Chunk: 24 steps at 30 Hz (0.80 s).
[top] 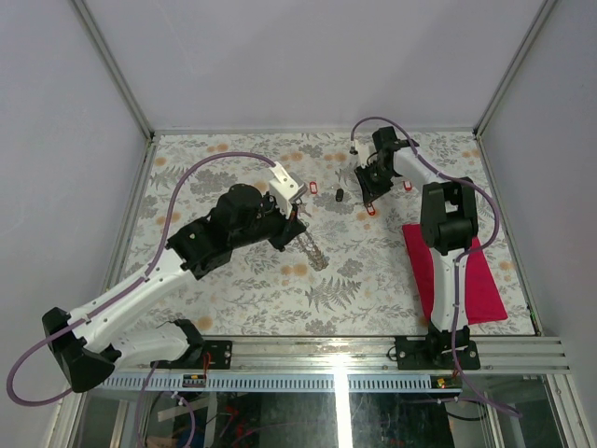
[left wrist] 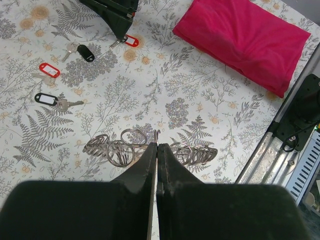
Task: Put the keys on the keyring
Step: Pick up the key from the center of the board.
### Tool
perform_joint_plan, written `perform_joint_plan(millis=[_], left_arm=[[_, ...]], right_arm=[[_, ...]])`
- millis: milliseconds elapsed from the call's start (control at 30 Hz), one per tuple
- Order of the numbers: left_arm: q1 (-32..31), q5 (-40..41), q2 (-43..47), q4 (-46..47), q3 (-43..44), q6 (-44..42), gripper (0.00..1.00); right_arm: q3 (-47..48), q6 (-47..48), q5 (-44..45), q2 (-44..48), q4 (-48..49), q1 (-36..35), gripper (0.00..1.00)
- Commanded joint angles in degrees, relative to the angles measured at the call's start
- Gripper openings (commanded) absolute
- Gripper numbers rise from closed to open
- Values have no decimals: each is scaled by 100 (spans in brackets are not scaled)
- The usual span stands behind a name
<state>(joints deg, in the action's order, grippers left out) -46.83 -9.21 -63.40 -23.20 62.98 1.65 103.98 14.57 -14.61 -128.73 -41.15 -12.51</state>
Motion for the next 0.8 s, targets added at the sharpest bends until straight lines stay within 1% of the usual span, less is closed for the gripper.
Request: perform_joint_plan(millis=[0, 233, 367, 633, 767], left_arm=[[-5, -107, -9, 213, 268, 87, 0], [-24, -101, -16, 194, 270, 99, 0], [-19, -97, -9, 189, 273, 110, 0], [-37, -122, -16, 187, 270, 123, 0], [-37, -150, -17, 189, 264, 125, 0]], right_arm=[[261, 105, -127, -169, -86, 56, 32], [346, 127, -163, -277, -106, 72, 29], [396, 158, -199, -303, -154, 67, 25], [384, 181, -314, -201, -170, 72, 9], [260, 155, -315, 58, -80, 73, 4]])
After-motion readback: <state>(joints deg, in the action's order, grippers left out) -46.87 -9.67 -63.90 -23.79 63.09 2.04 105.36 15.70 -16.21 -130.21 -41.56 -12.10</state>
